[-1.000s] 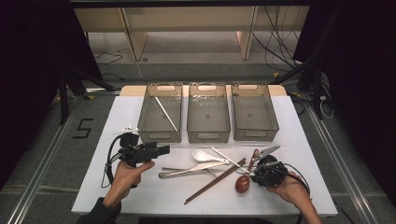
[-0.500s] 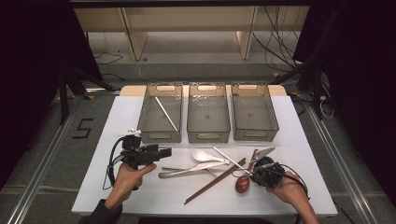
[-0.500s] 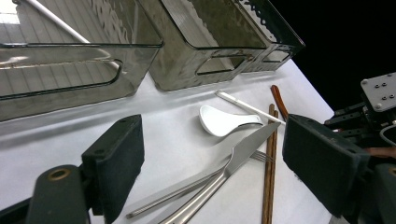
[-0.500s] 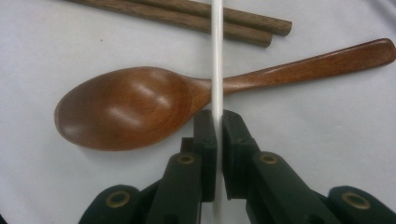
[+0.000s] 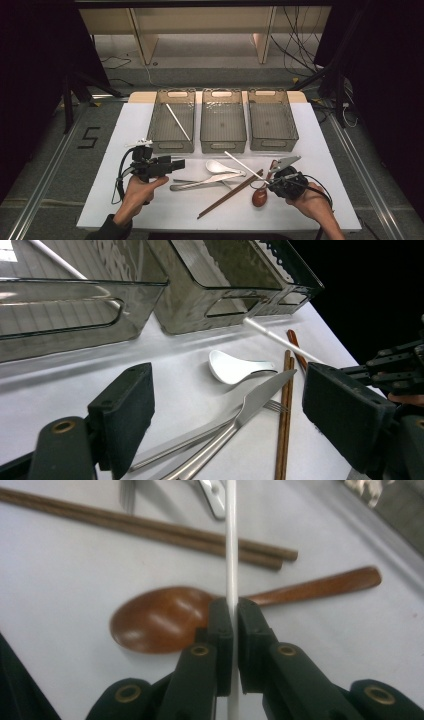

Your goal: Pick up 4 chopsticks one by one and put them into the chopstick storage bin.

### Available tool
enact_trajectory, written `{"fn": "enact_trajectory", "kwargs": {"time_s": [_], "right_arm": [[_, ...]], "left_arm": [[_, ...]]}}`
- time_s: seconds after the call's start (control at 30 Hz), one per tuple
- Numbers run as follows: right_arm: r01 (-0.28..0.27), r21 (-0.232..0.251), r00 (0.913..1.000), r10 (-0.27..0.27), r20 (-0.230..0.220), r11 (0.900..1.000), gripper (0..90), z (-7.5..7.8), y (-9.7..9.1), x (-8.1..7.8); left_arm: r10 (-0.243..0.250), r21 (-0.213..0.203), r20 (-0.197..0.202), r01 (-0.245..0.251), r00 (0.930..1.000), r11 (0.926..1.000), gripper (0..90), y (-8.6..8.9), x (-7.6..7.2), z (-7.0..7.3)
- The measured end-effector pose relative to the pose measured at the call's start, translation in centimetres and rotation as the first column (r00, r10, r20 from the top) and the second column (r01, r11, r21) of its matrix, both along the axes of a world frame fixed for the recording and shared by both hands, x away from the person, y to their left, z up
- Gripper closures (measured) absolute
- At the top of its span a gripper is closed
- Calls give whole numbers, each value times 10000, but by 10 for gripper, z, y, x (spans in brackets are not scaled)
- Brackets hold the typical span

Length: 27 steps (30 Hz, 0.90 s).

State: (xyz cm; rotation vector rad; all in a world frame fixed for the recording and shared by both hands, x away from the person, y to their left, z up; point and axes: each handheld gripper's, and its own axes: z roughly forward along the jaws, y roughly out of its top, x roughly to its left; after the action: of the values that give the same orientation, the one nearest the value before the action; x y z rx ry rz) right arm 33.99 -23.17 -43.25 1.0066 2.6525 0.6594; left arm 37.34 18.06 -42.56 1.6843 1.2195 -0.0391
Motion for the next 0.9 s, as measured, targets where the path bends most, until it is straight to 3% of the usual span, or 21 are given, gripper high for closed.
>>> {"fn": "enact_trajectory", "kwargs": {"time_s": [0.2, 0.37, 0.5, 0.9], "right_arm": [[-177, 646, 9963, 121, 849, 9978, 867, 20, 12, -8], [-304, 984, 9906, 169, 1356, 9947, 867, 28, 25, -9], [-529, 1060, 9871, 360, 1560, 9930, 867, 26, 43, -8], [-816, 1374, 9846, 584, 1647, 9872, 866, 22, 68, -6]], "left_arm": [[-50, -206, -56, 49, 10000, 9998, 206, -8, -3, 1], [-183, -452, -136, 177, 9997, 9988, 207, -17, -6, 2], [-191, -565, -227, 178, 9996, 9982, 210, -25, -7, 1], [-301, -1348, -684, 207, 9972, 9907, 217, -50, -6, -3]]}}
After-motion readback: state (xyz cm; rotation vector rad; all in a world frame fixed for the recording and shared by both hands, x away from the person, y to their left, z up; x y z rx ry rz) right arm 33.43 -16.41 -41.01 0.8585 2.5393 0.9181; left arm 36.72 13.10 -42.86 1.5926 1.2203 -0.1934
